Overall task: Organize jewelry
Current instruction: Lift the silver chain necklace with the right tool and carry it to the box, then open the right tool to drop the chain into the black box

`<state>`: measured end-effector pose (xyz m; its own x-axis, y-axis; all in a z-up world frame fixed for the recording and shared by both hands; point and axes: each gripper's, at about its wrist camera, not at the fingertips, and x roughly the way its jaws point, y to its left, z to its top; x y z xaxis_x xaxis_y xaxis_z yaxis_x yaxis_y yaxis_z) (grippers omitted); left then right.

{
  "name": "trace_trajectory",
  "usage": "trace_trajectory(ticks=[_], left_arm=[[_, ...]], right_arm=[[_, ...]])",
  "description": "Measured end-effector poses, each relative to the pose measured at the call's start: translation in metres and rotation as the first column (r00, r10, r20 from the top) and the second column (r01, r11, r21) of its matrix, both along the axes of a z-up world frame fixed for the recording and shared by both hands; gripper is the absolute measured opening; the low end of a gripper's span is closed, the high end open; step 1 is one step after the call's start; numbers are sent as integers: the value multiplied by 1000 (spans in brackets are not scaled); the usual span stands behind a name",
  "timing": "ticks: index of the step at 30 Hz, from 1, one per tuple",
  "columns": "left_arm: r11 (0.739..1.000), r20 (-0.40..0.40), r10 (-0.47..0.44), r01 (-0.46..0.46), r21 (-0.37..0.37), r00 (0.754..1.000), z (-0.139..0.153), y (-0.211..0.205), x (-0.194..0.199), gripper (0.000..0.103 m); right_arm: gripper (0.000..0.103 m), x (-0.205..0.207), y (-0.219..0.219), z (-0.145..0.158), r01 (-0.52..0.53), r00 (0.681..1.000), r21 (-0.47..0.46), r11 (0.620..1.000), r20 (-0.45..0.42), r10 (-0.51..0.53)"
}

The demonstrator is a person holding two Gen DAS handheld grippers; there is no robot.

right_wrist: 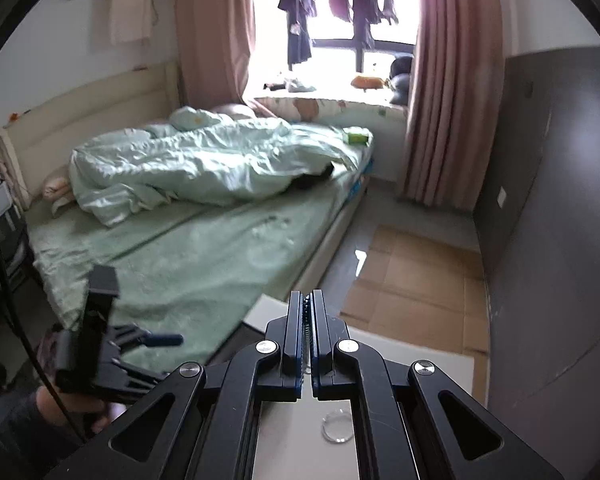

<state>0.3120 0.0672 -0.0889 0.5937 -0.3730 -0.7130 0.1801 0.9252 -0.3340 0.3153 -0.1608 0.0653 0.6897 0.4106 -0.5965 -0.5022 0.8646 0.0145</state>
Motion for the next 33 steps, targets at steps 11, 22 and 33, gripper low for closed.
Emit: trace_trajectory(ticks=[11, 22, 33], left_arm=[[1000, 20, 17, -17, -12, 1000, 7, 15, -11, 88], [999, 26, 33, -32, -34, 999, 8, 28, -12, 101], [1000, 31, 4, -3, -7, 1000, 9, 8, -8, 101]], right_arm=[[4, -4, 48, 14, -64, 997, -18, 998, 29, 65], [5, 21, 72, -25, -80, 992, 24, 997, -98, 82], [69, 18, 15, -54, 35, 984, 59, 998, -174, -24]])
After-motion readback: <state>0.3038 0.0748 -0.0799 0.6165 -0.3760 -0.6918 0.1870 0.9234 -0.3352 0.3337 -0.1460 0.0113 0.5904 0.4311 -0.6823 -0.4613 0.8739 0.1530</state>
